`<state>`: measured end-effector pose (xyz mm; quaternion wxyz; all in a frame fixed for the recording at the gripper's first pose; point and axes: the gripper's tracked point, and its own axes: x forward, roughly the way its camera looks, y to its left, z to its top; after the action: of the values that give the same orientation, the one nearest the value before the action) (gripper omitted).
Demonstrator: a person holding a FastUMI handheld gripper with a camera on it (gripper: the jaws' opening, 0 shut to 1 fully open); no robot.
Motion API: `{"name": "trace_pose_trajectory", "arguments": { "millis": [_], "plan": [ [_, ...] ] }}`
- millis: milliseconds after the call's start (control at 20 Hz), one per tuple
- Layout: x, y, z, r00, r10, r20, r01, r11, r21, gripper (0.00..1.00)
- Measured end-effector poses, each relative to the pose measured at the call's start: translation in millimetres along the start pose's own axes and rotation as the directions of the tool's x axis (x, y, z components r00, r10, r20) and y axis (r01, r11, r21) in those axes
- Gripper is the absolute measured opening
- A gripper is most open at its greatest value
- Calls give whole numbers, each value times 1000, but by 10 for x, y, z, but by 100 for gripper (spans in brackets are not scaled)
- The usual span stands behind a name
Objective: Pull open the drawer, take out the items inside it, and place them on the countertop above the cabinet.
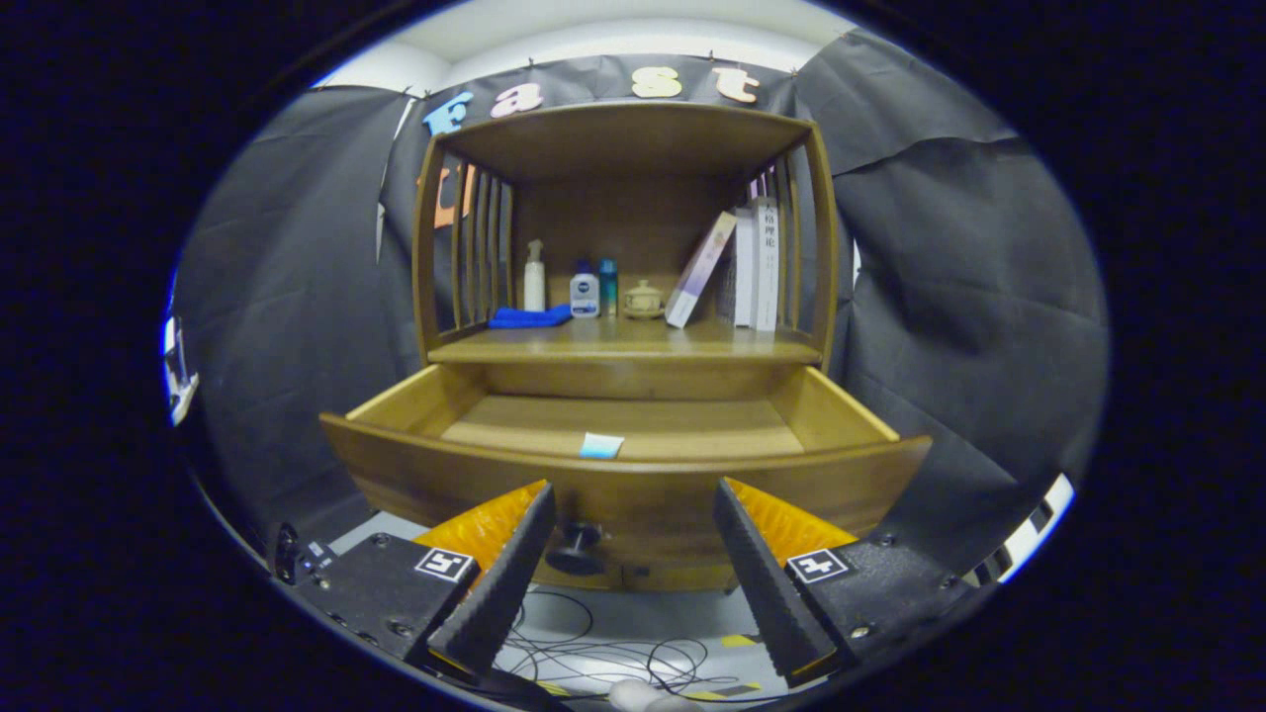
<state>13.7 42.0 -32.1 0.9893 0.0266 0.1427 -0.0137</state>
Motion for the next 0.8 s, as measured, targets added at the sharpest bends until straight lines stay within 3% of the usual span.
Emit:
{"name": "trace_pose_trajectory", "arguments": {
  "millis": [150, 350, 500, 650, 800],
  "plan": [
    [136, -28, 495, 999, 0, 43, -1, 1000, 23, 100],
    [437, 39, 903, 1000, 19, 11, -19, 999, 30, 100],
    [734, 224, 991, 992, 73, -104, -66, 995, 69, 100],
    [1124, 256, 982, 973, 53, -225, -31, 995, 98, 100],
    [1469, 377, 798, 930, 42, -365, -21, 998, 61, 98]
  ]
}}
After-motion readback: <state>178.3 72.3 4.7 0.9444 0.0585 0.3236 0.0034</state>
